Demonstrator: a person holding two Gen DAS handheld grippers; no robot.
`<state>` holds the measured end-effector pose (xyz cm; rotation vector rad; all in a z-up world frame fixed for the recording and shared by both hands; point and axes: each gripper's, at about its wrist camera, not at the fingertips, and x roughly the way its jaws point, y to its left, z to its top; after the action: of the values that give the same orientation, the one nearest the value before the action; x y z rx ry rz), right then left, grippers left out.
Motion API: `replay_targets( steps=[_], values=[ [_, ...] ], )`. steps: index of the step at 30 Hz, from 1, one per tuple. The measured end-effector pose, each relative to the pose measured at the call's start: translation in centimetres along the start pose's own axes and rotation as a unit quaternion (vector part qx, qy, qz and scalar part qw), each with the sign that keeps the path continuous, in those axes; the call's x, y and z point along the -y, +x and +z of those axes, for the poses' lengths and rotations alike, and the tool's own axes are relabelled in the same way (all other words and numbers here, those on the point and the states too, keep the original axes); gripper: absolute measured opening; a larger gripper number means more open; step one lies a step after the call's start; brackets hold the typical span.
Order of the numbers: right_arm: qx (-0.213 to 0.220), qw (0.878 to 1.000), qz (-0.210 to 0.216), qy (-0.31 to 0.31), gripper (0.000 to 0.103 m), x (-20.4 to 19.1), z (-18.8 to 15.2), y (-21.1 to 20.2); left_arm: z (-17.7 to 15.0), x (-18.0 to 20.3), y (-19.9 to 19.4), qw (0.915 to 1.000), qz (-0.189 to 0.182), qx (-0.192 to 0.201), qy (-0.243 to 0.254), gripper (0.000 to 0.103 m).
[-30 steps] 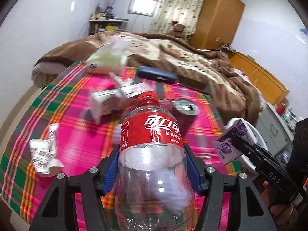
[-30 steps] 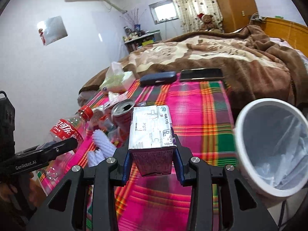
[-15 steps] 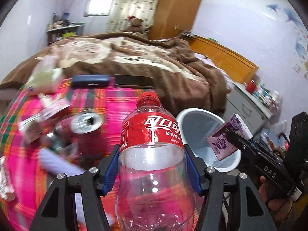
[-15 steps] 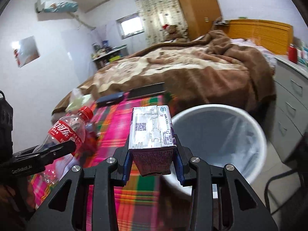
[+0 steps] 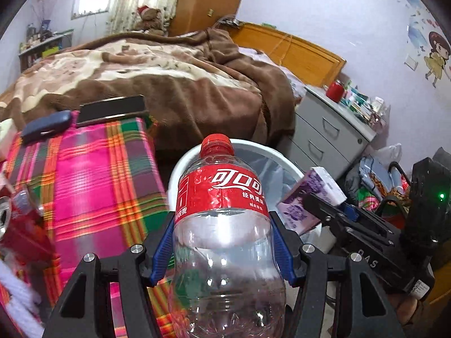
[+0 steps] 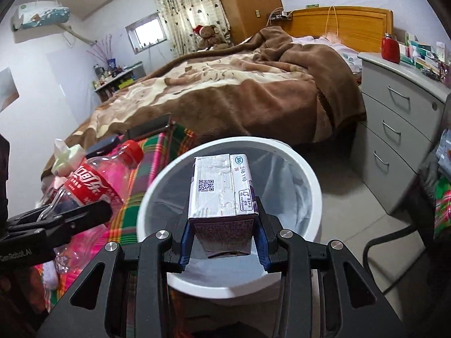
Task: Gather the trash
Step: 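Carry bottle and carton over the white bin and open both tools, then grasp the patterned paper cup with the left tool while the right tool grasps a white foam net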
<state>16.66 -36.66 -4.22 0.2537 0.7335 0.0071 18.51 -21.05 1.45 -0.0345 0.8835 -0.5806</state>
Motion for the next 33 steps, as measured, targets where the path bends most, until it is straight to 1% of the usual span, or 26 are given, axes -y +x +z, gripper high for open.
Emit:
replay_targets(
  steps=[5,9,10,12,13,14,15,18,21,25,27,33],
  values=[
    [-0.008,1.0,-0.01,-0.005,0.038,1.2,0.2,0.6,0.9,0.3,2.8,0.9998,-0.006,-0.015,-0.006,0.063],
    [-0.016,1.0,-0.016,-0.006,0.039,2.1,0.3,1.0,1.1,0.2,4.1,0.9997,0.007,-0.022,-0.005,0.063],
    [-0.016,1.0,-0.019,-0.008,0.039,2.1,0.3,1.0,1.2,0.0,4.1,0.9998,0.008,-0.016,-0.009,0.063],
    [-0.017,1.0,-0.02,-0.009,0.04,2.3,0.2,1.0,1.2,-0.2,3.8,0.9999,0.003,-0.008,-0.01,0.072],
    [-0.015,1.0,-0.022,-0.007,0.05,2.4,0.2,0.9,1.3,-0.2,3.6,1.0,0.003,-0.004,-0.009,0.078],
    [-0.014,1.0,-0.023,-0.005,0.058,2.4,0.3,0.9,1.4,-0.2,3.4,1.0,0.002,0.001,-0.007,0.08],
    [-0.009,1.0,-0.023,-0.003,0.067,2.4,0.2,0.6,1.4,-0.2,3.1,1.0,0.004,0.005,-0.007,0.08],
    [-0.004,1.0,-0.019,0.001,0.067,2.3,0.4,0.1,1.4,-0.4,2.3,0.9999,0.006,0.014,-0.006,0.08],
    [0.002,1.0,-0.024,0.002,0.067,2.1,0.4,-0.5,1.2,-0.6,0.9,0.9995,0.016,0.027,-0.002,0.08],
    [0.009,1.0,-0.019,0.002,0.067,1.2,0.4,-1.0,0.8,-1.3,-0.7,0.9991,0.02,0.036,-0.006,0.08],
    [0.012,1.0,-0.015,0.002,0.067,0.7,0.4,-1.3,0.5,-1.6,-1.5,0.9988,0.028,0.039,-0.006,0.08],
    [0.026,1.0,0.0,-0.006,0.067,-1.0,0.2,-2.1,-0.8,-3.4,-4.4,0.9972,0.042,0.057,-0.023,0.08]
  ],
)
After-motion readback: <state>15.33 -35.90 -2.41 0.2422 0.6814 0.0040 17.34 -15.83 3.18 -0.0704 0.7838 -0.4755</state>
